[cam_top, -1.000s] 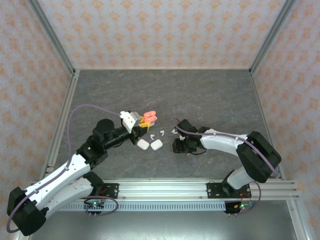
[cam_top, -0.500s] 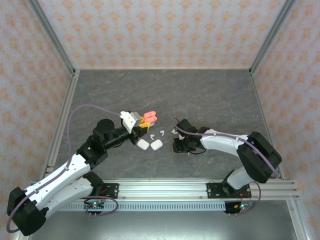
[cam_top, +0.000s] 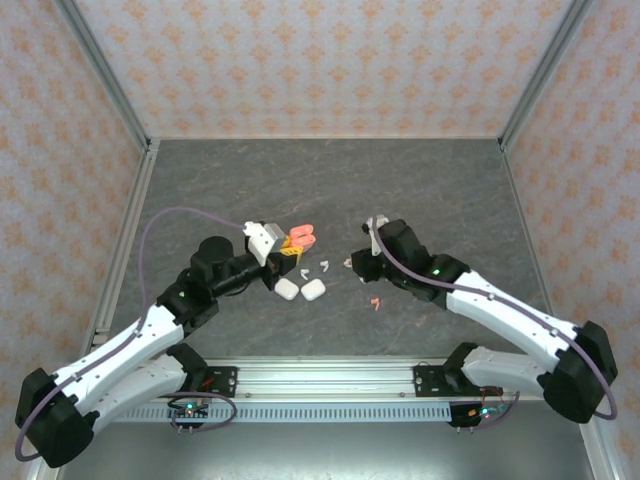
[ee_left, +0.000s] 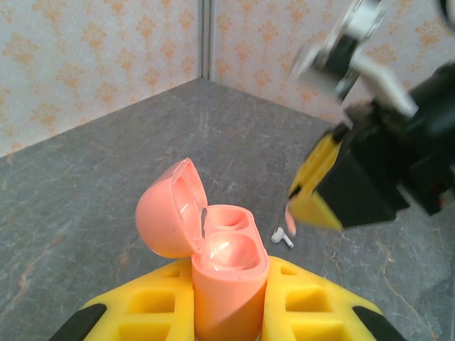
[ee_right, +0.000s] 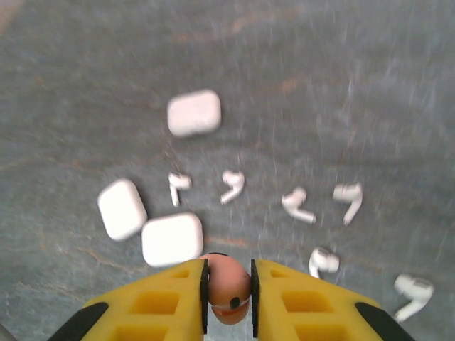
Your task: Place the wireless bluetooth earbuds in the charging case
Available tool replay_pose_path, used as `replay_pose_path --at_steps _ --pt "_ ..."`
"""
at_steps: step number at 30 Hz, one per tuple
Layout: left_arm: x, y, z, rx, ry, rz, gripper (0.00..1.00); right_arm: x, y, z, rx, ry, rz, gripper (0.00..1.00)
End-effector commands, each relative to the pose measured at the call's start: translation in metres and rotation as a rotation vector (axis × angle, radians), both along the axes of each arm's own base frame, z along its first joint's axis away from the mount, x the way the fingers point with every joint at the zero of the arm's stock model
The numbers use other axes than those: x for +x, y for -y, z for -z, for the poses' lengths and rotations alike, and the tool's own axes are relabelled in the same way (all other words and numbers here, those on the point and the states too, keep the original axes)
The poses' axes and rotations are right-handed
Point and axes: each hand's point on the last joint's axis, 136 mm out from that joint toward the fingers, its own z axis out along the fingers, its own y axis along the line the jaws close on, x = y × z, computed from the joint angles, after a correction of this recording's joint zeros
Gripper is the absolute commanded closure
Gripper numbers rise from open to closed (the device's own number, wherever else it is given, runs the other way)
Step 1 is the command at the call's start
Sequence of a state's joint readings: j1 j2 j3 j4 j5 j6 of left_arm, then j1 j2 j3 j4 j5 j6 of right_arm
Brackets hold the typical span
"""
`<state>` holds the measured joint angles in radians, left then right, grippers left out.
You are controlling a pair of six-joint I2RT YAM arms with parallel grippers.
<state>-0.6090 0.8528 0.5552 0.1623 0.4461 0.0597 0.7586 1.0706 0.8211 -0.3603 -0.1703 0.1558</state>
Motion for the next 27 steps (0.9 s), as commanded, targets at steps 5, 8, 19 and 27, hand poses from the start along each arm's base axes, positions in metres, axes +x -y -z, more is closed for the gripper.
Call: replay_pose_path --at_steps 5,8,19,27 --pt "0.000 0.015 -0.025 -0.072 0.027 0.056 1.00 0.009 0.000 -0.087 -0.010 0.321 -0.100 0.78" --pt "0.001 0.018 -0.026 -0.083 0.023 0.065 1.00 0.008 -0.008 -0.112 0.014 0.396 -0.153 0.77" --pt "0.001 0.025 -0.026 -0.093 0.005 0.102 1.00 0.001 -0.033 -0.148 0.108 0.525 -0.285 0.78" --pt "-0.007 0.029 -0.031 -0.106 0.023 0.151 1.00 -0.010 -0.051 -0.149 0.133 0.561 -0.390 0.78"
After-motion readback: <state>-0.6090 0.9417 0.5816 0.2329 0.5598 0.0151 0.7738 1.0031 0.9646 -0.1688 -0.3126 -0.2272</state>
